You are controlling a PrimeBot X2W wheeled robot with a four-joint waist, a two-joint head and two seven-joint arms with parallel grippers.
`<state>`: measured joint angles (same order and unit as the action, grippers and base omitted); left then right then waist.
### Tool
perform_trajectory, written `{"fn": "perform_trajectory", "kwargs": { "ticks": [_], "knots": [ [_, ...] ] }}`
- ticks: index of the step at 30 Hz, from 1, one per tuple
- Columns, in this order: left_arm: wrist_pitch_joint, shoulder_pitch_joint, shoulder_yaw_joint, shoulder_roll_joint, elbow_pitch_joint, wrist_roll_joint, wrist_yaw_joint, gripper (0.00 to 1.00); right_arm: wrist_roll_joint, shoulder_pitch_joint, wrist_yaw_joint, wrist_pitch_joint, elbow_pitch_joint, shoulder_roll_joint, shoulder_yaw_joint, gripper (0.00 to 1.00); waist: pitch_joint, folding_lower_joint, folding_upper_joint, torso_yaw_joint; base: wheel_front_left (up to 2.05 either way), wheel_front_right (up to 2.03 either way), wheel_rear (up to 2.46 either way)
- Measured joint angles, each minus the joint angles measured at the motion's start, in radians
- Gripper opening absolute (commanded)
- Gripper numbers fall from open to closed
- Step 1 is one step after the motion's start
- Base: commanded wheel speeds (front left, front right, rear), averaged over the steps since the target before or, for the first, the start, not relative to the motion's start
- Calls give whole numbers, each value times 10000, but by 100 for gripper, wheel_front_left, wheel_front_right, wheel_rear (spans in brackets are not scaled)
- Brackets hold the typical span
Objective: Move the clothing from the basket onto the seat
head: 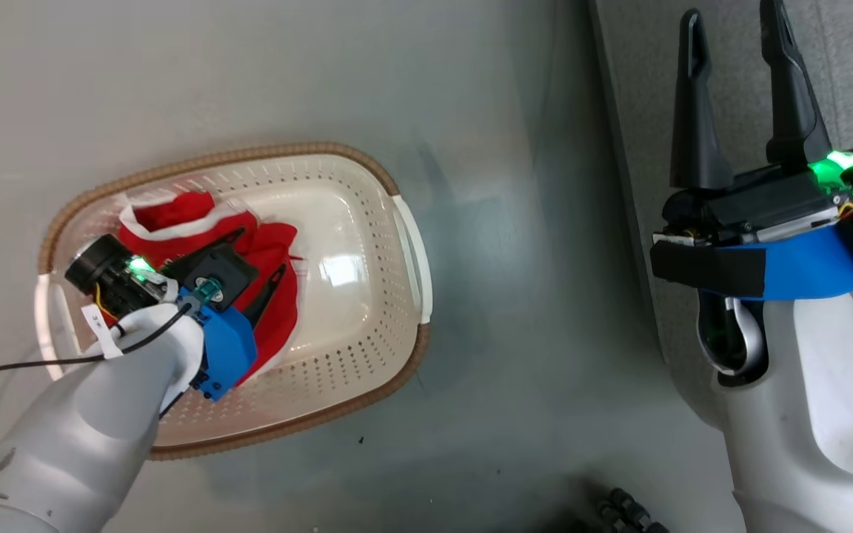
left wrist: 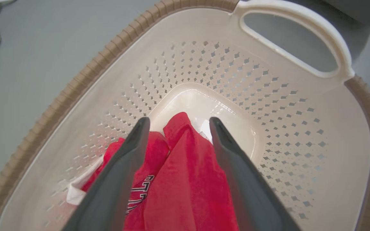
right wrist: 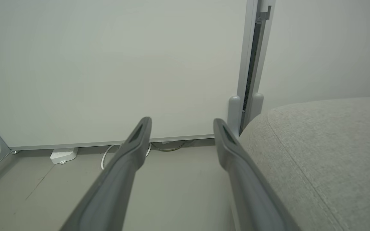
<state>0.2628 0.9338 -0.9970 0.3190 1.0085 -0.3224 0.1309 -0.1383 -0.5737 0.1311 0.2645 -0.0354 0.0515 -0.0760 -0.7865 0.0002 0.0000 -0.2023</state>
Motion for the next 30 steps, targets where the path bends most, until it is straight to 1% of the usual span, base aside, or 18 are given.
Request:
{"fn": "perform_trajectory", "kwargs": {
  "ticks": [8,12,18,24,26,27,30],
  "knots": [
    [-2,786,-1212,213,840,-337,0,100,-94,-369,0,0,130,0,-142,100,-1073,0,0,-250,0,0,0],
    [-52,1111,-1565,362,1256,-587,0,100,-136,-478,0,0,199,0,-167,100,-1505,0,0,-389,0,0,0],
    [-150,1472,-2029,395,1682,-890,0,100,-134,-574,0,0,316,0,-98,100,-2062,-1,0,-510,0,0,0],
    [-194,1699,-2270,401,1990,-1083,0,100,-134,-605,0,0,366,0,-65,100,-2419,-1,1,-504,0,0,0],
    [-194,1736,-2347,382,2042,-1106,0,22,-134,-606,2,-2,370,0,-44,100,-2470,-1,0,-479,0,0,0],
    [-192,1753,-2383,374,2054,-1127,0,0,-134,-606,0,-2,370,0,-29,100,-2486,-1,0,-464,0,0,0],
    [-176,1767,-2470,313,2061,-1170,0,0,-132,-611,0,-2,351,0,-12,100,-2473,-2,1,-424,0,0,0]
  ]
}}
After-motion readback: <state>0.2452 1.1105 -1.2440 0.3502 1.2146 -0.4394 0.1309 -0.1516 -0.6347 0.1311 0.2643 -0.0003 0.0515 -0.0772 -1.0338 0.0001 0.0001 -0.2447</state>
